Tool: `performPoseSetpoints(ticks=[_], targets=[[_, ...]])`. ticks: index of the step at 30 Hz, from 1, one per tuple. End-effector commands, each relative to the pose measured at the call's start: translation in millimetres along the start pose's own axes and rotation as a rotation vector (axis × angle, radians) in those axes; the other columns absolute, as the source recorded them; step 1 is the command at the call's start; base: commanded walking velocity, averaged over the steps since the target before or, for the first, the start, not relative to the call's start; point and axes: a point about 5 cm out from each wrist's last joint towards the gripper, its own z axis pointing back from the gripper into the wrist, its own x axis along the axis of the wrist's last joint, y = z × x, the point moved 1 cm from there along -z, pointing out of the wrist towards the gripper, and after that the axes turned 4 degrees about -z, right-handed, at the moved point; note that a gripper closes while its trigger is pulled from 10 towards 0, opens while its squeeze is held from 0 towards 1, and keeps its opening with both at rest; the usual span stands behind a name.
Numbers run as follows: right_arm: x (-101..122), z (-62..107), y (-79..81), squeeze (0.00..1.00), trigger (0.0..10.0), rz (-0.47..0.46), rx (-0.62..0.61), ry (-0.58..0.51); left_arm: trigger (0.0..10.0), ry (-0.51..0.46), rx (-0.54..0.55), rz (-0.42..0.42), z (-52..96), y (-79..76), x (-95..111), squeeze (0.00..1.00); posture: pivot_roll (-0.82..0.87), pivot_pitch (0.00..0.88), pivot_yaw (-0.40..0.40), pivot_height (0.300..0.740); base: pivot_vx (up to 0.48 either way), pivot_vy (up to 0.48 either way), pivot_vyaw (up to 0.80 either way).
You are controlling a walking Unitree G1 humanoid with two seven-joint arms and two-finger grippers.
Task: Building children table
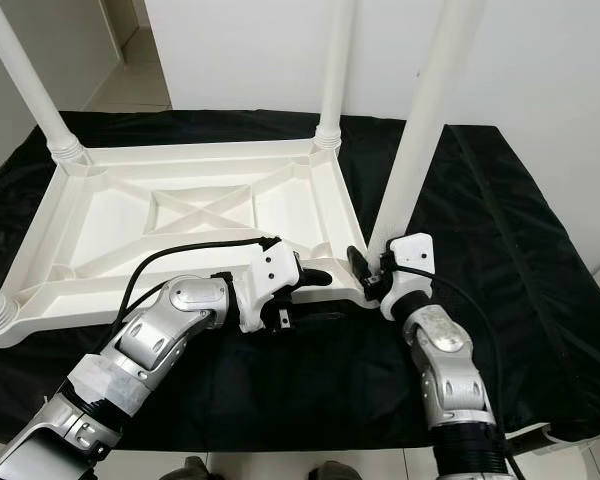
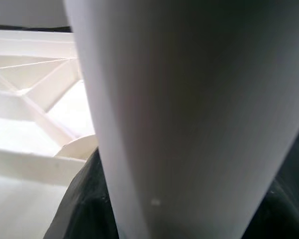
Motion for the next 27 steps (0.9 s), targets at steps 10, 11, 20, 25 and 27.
performPoseSetpoints(ticks=[10,11,20,25,27], targets=[[6.4,1.6,4.6,0.0,10.0,-0.075,-0.33,-0.001,10.0,0.018,0.041,-0.017,5.6,14.1,-1.2,0.0,-0.07,0.0,0.016,0.74,0.0,0.0,0.0],[5.8,3.0,5.1,0.0,10.0,-0.089,-0.395,-0.002,10.0,0.022,0.052,-0.019,6.1,15.7,-2.1,0.0,-0.06,0.0,0.016,0.74,0.0,0.0,0.0],[-0.1,12.5,18.8,0.0,10.0,-0.118,-0.669,0.008,10.0,0.042,0.075,-0.023,9.2,19.4,-7.4,0.0,-0.06,0.0,0.022,0.74,0.0,0.0,0.0],[0.4,15.9,17.1,0.0,10.0,-0.153,-0.68,0.009,10.0,0.05,0.075,-0.02,10.5,20.8,-9.2,0.0,-0.06,0.0,0.022,0.74,0.0,0.0,0.0],[1.3,16.2,16.6,0.0,10.0,-0.142,-0.68,0.005,10.0,0.049,0.073,-0.023,10.7,21.0,-8.9,0.0,-0.06,0.0,0.023,0.74,0.0,0.0,0.0]])
